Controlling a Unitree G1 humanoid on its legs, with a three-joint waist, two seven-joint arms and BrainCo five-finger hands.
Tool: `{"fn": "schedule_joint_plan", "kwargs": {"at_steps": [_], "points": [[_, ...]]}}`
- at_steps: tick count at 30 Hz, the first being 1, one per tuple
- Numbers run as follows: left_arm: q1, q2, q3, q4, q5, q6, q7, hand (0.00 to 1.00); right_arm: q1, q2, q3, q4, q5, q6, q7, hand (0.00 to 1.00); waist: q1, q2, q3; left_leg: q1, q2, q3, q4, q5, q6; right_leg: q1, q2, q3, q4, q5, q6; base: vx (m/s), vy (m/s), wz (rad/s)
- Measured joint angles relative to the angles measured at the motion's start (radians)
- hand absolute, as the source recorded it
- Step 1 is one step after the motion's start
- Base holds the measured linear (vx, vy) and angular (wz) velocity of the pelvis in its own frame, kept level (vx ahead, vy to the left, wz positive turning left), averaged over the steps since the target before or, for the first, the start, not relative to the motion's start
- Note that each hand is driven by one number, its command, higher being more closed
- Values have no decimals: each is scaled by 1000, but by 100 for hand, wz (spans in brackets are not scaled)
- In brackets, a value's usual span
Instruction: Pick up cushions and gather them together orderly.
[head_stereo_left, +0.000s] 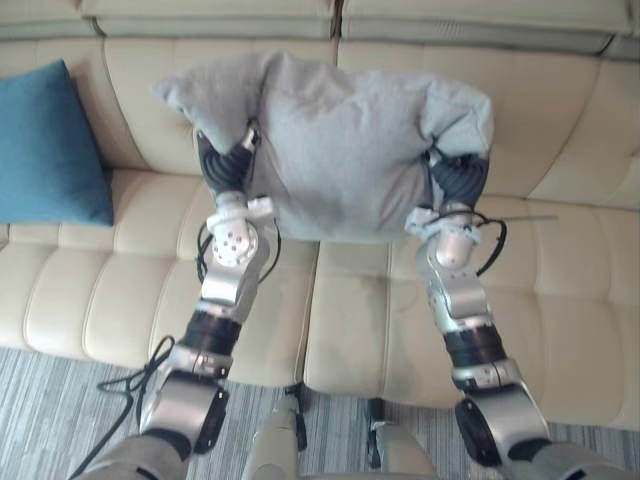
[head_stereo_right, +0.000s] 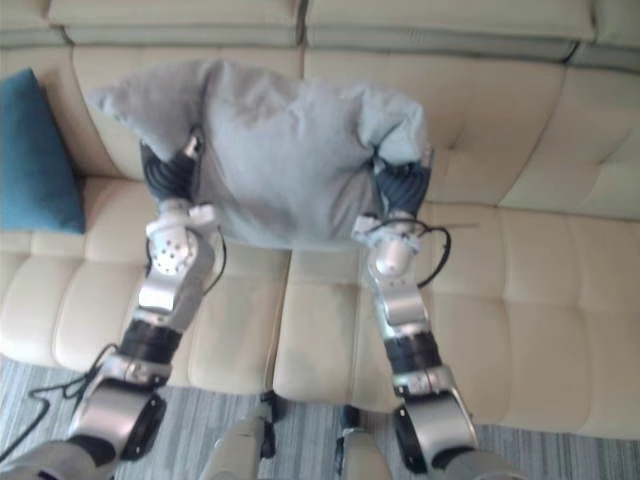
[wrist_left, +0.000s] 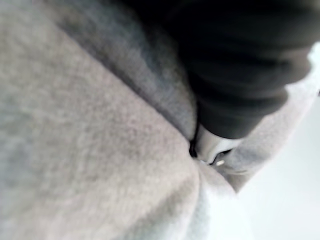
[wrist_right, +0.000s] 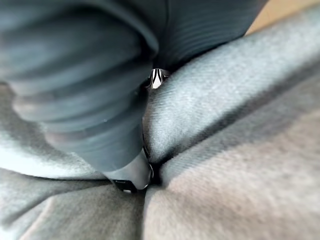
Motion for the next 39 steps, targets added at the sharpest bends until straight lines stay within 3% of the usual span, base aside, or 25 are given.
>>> {"fn": "schedule_joint_plan", "kwargs": {"at_steps": [4,9,10,20,23,27,32,35,39], "points": [[-125,2,28,187,-19,20,-6,100,-116,-2,-21,147,18,14,-2,100,-4,5,41,-50,-2,-16,-39,45,-2,-79,2,-12,35,2,-3,-60,-5,7],[-186,0,67,290,-19,27,-39,100,-208,-3,-33,258,56,24,16,100,-8,8,83,-81,6,-23,-59,72,-9,-120,11,-23,48,7,-9,-23,-13,3],[-211,0,84,323,-25,27,-51,0,-237,-3,-36,285,69,26,22,0,-8,9,104,-85,9,-28,-64,81,-14,-125,15,-28,48,11,-13,-13,-24,3],[-317,47,137,445,-57,37,-103,0,-395,-50,-45,401,154,32,68,0,-13,34,150,-94,23,-41,-104,124,-49,-174,33,-31,82,15,-21,-3,-39,-3],[-396,103,135,467,-57,56,-140,0,-471,-119,-64,432,189,31,95,0,-19,35,192,-101,23,-40,-108,134,-48,-194,33,-30,102,15,-21,-7,-6,-2],[-428,195,145,487,-59,74,-194,0,-516,-221,-82,503,326,42,143,0,-28,35,195,-114,19,-39,-135,152,-43,-225,32,-30,115,16,-21,0,0,0],[-427,260,180,488,-70,89,-250,0,-518,-320,-76,520,410,59,194,0,-32,35,195,-111,21,-40,-138,155,-44,-224,33,-33,115,20,-22,48,-30,1],[-357,277,229,439,-126,86,-260,0,-497,-351,-78,505,416,64,217,0,-43,34,196,-90,21,-35,-139,155,-44,-199,32,-30,102,24,-22,56,-33,-4],[-94,256,248,304,-139,82,-261,0,-264,-354,-108,331,402,61,226,0,-57,32,200,-29,19,-35,-139,153,-44,-120,30,-25,59,28,-21,75,-28,-1]]}}
